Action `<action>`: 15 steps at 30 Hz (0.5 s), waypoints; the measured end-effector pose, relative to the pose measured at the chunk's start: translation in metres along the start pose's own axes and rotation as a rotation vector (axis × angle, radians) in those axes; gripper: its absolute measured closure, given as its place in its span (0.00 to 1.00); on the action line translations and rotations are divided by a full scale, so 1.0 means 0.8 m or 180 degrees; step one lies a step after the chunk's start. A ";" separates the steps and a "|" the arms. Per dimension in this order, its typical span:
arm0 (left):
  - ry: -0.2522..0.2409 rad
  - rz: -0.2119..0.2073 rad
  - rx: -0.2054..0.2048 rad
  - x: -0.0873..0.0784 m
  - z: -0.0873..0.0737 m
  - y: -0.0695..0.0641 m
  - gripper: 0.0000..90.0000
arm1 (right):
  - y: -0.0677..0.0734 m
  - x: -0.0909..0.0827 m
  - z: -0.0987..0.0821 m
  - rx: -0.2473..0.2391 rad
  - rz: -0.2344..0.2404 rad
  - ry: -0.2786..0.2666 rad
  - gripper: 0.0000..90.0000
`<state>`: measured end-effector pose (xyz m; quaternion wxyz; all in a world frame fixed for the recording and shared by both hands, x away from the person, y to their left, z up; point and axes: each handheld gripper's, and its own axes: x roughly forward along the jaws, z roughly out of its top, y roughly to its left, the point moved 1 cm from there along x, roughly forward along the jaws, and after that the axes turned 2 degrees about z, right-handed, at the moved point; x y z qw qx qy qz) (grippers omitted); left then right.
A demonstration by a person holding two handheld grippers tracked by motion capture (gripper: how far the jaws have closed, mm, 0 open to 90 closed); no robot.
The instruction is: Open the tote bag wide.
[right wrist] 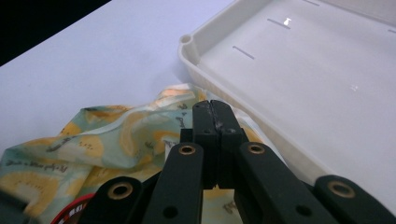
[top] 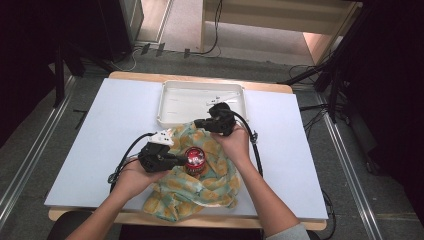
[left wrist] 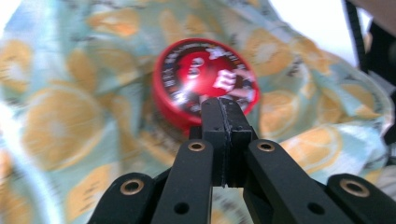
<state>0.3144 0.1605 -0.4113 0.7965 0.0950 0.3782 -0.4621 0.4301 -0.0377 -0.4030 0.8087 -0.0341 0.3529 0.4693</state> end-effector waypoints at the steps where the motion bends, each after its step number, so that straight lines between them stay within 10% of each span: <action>1: 0.0006 -0.0031 -0.0005 0.002 -0.001 -0.002 1.00 | 0.001 0.002 0.000 -0.0032 -0.0018 0.0015 1.00; 15: 0.0201 -0.0235 0.0111 0.024 -0.030 -0.026 1.00 | -0.011 0.042 -0.033 0.0059 -0.0028 0.0247 1.00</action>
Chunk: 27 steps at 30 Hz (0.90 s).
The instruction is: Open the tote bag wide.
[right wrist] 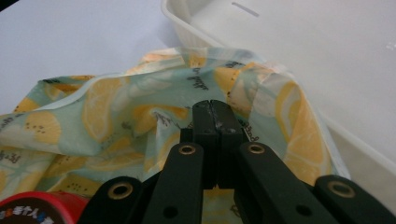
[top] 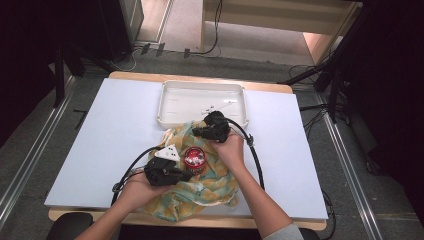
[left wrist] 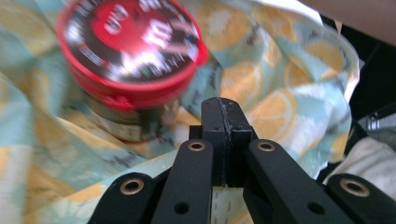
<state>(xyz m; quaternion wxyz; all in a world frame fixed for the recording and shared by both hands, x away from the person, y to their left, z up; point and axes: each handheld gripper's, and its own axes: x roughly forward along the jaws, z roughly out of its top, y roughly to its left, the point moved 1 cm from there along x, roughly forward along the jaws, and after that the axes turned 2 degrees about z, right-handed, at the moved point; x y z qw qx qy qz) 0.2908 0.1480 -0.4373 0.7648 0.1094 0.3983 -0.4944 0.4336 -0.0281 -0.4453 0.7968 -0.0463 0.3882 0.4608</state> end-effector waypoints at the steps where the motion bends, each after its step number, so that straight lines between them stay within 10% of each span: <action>1: 0.0036 -0.0009 0.0019 0.002 -0.002 -0.002 1.00 | -0.001 0.002 -0.002 0.0008 0.0005 0.0020 1.00; 27: 0.0184 -0.0133 -0.0070 0.025 -0.043 0.001 0.99 | -0.008 0.048 -0.030 -0.0061 0.0025 -0.0204 1.00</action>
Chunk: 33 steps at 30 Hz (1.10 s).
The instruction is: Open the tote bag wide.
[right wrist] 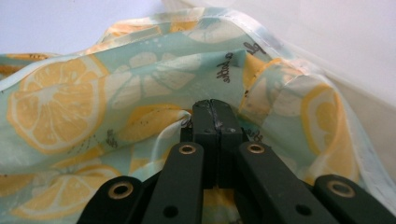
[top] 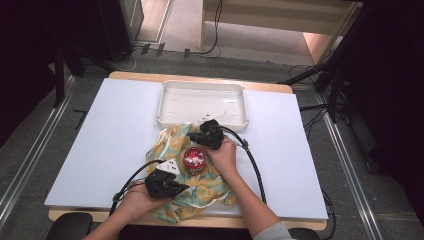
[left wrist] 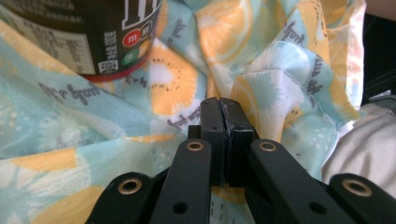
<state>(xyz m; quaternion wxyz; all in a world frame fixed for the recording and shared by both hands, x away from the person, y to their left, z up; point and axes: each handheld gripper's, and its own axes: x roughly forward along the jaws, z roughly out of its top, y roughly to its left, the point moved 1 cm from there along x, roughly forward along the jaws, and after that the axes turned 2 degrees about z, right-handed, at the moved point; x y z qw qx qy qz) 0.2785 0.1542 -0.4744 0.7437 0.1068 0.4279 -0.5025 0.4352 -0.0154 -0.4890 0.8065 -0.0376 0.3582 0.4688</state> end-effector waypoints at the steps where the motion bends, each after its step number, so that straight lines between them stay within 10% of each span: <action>1: 0.0002 -0.0006 -0.0009 0.000 0.000 0.001 1.00 | 0.000 -0.002 -0.001 -0.0024 -0.0008 0.0006 1.00; 14: 0.0020 0.0058 -0.0027 -0.011 0.009 -0.003 0.94 | 0.004 -0.040 0.000 0.0030 -0.0003 0.0064 1.00; 33: -0.0254 0.0081 -0.0076 -0.054 0.022 0.002 0.70 | 0.004 -0.085 0.013 0.0019 0.0128 0.0044 0.74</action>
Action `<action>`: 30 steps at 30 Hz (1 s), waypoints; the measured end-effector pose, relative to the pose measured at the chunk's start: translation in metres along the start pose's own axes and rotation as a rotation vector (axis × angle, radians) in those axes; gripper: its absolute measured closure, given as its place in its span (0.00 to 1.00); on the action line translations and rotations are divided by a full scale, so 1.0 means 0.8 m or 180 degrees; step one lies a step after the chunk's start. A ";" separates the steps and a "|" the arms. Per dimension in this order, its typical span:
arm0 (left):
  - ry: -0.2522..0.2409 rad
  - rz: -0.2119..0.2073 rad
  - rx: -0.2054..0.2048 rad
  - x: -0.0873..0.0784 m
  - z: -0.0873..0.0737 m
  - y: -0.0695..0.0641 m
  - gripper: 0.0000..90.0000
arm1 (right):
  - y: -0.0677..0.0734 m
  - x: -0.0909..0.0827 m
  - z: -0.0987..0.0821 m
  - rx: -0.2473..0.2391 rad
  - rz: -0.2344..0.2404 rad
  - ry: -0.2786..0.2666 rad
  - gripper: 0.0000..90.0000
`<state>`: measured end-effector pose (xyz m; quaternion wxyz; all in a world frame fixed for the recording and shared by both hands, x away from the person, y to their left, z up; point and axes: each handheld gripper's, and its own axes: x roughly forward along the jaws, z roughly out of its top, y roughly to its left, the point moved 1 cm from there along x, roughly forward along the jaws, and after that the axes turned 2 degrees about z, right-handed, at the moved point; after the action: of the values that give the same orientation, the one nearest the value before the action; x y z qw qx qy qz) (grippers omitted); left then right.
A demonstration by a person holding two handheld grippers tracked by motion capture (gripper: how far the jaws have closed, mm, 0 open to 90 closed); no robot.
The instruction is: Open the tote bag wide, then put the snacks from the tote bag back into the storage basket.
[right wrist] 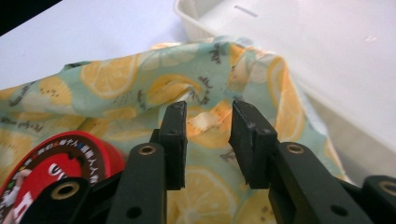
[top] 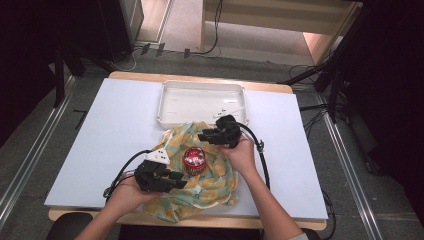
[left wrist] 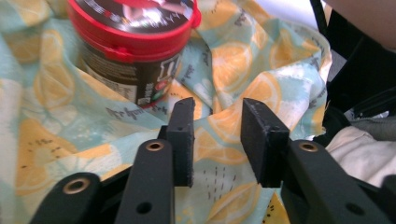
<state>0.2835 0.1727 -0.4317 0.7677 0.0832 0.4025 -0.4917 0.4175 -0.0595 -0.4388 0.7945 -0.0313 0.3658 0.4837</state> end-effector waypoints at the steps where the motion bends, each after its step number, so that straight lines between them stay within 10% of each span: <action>1: -0.0003 0.0006 -0.0016 -0.001 0.001 0.001 0.69 | 0.002 0.000 -0.001 0.0010 0.0009 0.0024 0.73; 30: -0.0055 0.0043 0.0069 -0.019 0.055 0.026 0.49 | 0.012 -0.056 -0.027 0.0024 -0.0110 0.0030 0.54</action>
<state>0.3213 0.1708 -0.3979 0.7735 0.0899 0.3899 -0.4915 0.3865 -0.0967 -0.4243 0.8011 -0.0368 0.3708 0.4683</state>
